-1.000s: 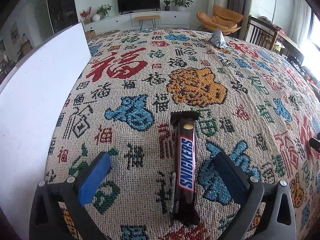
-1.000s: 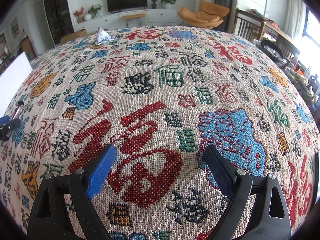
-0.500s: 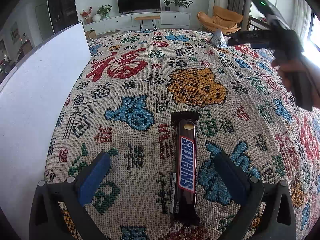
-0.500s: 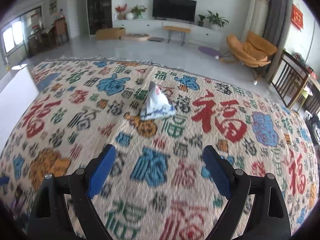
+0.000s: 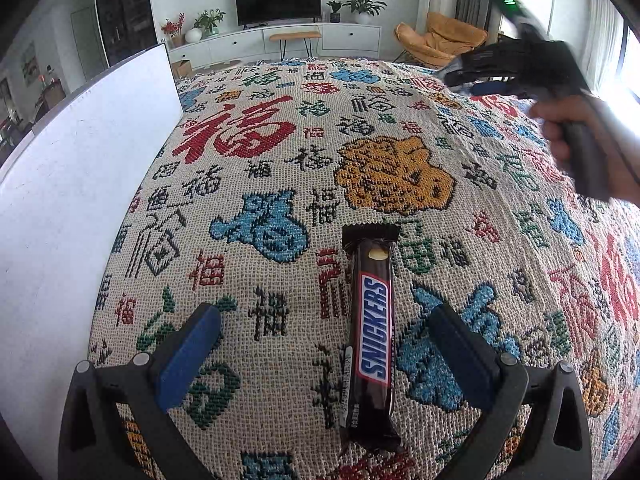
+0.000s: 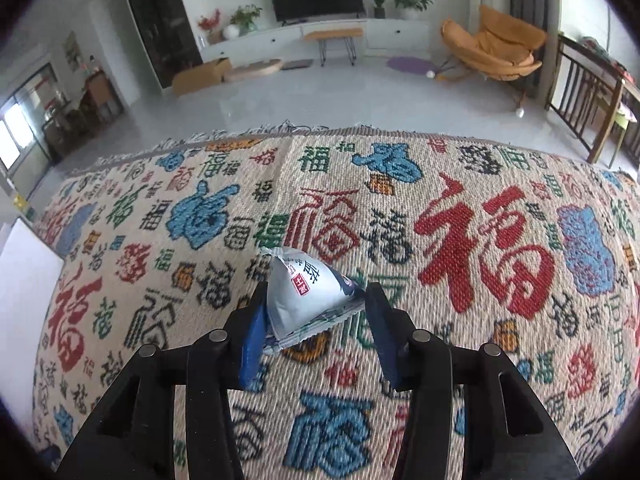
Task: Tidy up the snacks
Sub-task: 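Grasp the white foil packet with the right gripper while the left lifts the Snickers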
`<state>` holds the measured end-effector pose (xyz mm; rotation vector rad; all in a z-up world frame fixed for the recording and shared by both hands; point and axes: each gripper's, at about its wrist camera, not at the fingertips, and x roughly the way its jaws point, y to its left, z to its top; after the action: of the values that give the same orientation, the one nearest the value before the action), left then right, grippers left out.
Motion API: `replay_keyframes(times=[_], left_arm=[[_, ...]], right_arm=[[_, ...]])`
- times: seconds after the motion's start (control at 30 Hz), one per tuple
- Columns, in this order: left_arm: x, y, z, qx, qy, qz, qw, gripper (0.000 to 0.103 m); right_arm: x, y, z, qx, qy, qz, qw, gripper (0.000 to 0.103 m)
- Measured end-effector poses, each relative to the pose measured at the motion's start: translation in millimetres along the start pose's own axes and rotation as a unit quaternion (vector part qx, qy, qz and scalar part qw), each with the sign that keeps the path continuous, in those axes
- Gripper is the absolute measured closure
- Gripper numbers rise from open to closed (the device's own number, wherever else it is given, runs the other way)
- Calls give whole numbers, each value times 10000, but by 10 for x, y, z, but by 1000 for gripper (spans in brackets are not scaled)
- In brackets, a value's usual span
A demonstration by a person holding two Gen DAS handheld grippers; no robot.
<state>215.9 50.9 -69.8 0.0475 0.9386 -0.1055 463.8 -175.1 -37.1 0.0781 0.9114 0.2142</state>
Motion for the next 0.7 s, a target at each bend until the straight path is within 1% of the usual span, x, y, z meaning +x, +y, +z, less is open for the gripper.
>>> replay_keyframes(times=[0.07,0.13,0.2,0.27,0.33,0.43,0.47,0.5,0.53,0.57,0.63,0.7], left_arm=[[0,1,0,0,-1,0,10000,0],[0,0,1,3,-1,3,10000,0],[0,1,1,2,-1,3,10000,0],[-1,0,1,2,-2,2,10000,0],[-2,-1,0,3,-2,2,10000,0],[-4,-3,0,3,-3,7,10000,0],[-3,-3,0,3,-2,10,10000,0],[-6,-1,0,2,-2,17,10000,0],[-6,0,-2,3,-2,24,10000,0],[-9,0,-5,2,0,28,10000,0],[-19,9,-18,-3,9,13,10000,0],[-41,11,-40,33,36,-40,10000,0]], right_arm=[[-294,36,-192,-129,-77,151,9998,54],[-607,78,-446,-267,-27,237,9994,54],[-921,114,-785,-377,132,232,9989,53],[-1222,156,-1218,-421,258,189,9986,53],[-1384,154,-1638,-381,422,200,9982,53],[-1487,172,-2174,-213,467,-48,9987,52],[-1529,167,-2286,-134,290,-114,9994,50],[-1574,182,-2358,-98,116,-242,9996,40],[-1575,192,-2405,-50,116,-369,9992,33],[-1585,202,-2441,14,45,-394,9992,32],[-1567,229,-2479,28,-70,-451,9990,23],[-1513,349,-2474,-264,59,-682,9973,18]])
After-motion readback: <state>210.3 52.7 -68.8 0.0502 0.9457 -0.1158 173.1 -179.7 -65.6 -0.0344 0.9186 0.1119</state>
